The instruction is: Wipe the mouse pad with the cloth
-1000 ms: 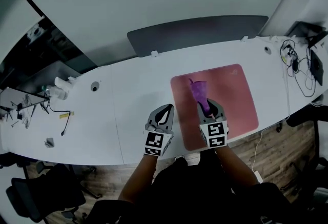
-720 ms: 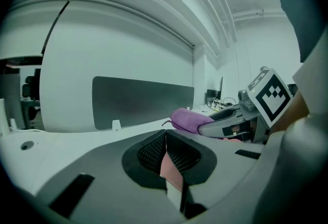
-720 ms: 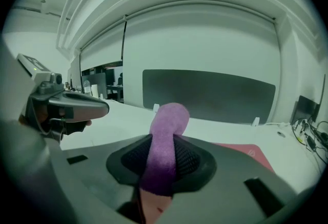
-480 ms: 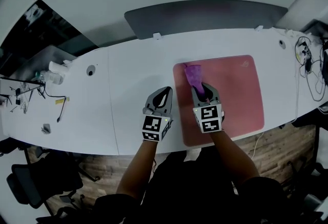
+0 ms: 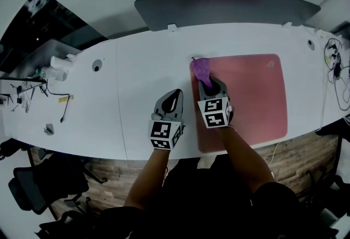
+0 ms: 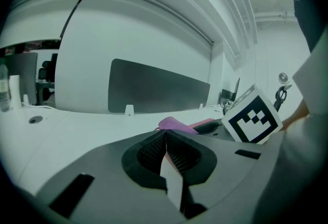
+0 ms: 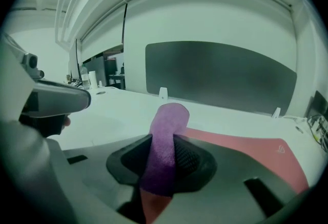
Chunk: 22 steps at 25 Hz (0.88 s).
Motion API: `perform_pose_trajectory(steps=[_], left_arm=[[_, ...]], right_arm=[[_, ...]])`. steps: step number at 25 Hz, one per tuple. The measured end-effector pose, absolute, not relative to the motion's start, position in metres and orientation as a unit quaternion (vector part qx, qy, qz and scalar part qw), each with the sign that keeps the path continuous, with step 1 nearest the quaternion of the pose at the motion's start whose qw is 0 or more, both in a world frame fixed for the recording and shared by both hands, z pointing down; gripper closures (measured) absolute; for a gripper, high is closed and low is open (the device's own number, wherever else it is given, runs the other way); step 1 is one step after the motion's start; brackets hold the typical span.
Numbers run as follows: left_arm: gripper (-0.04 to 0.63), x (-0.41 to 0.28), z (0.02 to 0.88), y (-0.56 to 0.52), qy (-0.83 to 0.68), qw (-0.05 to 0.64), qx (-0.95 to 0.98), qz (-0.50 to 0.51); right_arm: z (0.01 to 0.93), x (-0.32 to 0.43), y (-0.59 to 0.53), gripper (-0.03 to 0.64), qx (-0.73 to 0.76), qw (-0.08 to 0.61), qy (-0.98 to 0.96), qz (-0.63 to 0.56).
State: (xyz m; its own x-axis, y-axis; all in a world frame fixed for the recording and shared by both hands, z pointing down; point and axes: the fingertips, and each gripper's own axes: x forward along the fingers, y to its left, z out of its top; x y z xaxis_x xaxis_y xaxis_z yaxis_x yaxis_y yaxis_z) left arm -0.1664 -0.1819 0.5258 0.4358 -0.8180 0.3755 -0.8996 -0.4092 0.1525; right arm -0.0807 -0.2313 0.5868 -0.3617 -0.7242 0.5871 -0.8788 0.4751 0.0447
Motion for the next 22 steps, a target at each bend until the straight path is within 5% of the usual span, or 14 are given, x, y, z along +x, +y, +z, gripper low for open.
perform_pose_trajectory(steps=[22], left_arm=[[0.574,-0.155,0.552,-0.170,-0.533,0.197,0.810,0.144]], right_arm=[[0.619,-0.083,-0.240,0.494,0.474,0.321,-0.805,0.156]])
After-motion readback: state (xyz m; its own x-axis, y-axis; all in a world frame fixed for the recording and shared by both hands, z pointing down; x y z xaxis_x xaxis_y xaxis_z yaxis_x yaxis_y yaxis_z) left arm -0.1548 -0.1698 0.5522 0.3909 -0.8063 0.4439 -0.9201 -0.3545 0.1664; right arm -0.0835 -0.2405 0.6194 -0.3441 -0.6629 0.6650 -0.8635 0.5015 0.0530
